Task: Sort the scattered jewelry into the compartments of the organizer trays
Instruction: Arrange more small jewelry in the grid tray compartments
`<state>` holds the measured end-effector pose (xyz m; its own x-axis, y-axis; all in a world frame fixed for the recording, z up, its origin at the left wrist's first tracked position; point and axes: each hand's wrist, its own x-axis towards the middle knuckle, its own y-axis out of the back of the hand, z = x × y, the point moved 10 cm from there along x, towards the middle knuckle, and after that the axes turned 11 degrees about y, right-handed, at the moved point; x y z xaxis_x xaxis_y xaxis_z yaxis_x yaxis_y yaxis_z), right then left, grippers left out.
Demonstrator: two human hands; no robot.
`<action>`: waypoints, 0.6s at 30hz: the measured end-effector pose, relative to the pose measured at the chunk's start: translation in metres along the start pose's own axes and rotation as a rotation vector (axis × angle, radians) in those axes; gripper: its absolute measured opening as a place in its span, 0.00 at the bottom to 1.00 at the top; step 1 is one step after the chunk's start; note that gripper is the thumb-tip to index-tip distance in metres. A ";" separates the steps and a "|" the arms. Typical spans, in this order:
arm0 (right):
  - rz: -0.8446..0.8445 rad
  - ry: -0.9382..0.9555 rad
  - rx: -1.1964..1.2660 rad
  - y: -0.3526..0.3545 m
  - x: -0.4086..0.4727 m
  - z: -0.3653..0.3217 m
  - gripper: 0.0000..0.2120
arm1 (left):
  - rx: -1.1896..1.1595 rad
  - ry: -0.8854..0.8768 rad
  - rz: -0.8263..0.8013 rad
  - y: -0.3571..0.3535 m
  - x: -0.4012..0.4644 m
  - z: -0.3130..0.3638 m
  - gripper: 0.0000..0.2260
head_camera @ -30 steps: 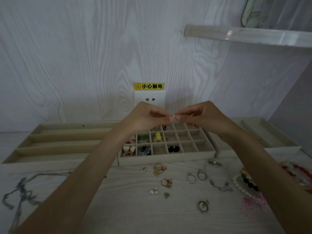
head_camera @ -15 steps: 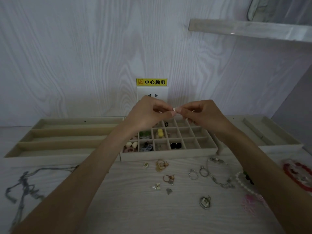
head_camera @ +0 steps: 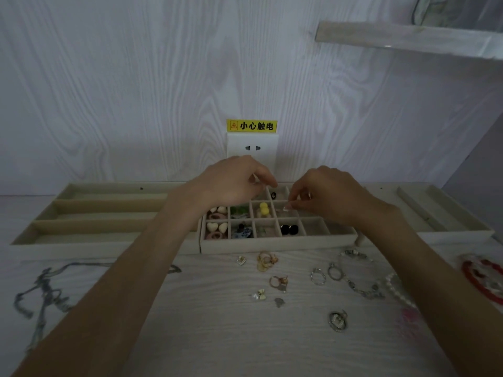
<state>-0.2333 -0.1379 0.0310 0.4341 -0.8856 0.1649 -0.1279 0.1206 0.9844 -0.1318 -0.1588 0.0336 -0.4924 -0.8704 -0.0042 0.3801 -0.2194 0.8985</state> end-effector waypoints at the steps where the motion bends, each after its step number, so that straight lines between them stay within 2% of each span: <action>1: -0.006 0.002 -0.021 -0.002 0.001 0.000 0.08 | -0.006 -0.004 0.009 0.001 0.000 0.001 0.11; 4: -0.026 0.007 -0.057 -0.007 0.002 -0.002 0.09 | 0.030 0.006 0.052 0.004 0.001 -0.001 0.11; 8: -0.021 0.009 -0.098 -0.009 0.003 -0.004 0.09 | 0.221 0.037 0.133 0.002 0.002 -0.003 0.13; 14: -0.007 -0.003 -0.168 -0.012 0.005 -0.007 0.10 | 0.296 0.064 -0.003 -0.022 0.006 -0.010 0.22; 18: 0.021 -0.012 -0.203 -0.010 0.004 -0.008 0.09 | 0.293 0.069 -0.039 -0.028 0.008 -0.010 0.22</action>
<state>-0.2230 -0.1395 0.0220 0.4228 -0.8870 0.1855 0.0460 0.2255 0.9732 -0.1388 -0.1638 0.0038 -0.4443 -0.8937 -0.0621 0.1145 -0.1254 0.9855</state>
